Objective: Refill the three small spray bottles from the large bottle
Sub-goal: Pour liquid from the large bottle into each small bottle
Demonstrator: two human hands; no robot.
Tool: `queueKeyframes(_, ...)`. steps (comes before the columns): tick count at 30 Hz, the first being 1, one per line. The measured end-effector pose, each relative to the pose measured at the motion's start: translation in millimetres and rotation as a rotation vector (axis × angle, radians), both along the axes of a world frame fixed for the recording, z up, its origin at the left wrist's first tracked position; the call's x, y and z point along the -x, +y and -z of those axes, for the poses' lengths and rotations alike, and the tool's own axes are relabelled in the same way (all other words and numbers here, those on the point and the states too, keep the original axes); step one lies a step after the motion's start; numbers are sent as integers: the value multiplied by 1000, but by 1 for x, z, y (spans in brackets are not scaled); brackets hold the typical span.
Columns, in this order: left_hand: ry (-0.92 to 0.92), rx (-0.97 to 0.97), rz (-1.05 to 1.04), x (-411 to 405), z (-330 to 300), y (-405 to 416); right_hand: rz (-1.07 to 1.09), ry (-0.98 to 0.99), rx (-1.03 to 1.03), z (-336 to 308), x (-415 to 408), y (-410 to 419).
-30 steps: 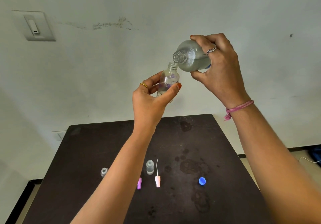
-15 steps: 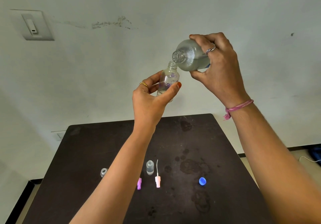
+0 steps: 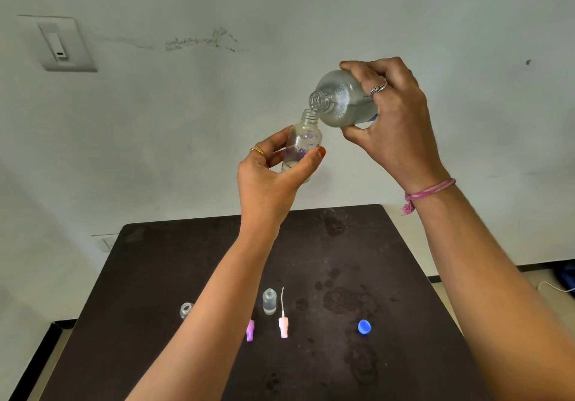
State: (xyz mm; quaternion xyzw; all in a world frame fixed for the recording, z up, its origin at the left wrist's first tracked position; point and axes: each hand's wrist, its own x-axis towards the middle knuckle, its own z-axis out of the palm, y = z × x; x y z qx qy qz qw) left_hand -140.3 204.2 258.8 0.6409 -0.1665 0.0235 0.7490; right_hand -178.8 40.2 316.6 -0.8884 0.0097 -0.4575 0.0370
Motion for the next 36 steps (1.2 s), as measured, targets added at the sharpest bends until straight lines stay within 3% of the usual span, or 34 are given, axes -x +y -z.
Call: queueKeyframes(36,1,8,3,-1,-1,2,-12,-10,8,-1,-1,1)
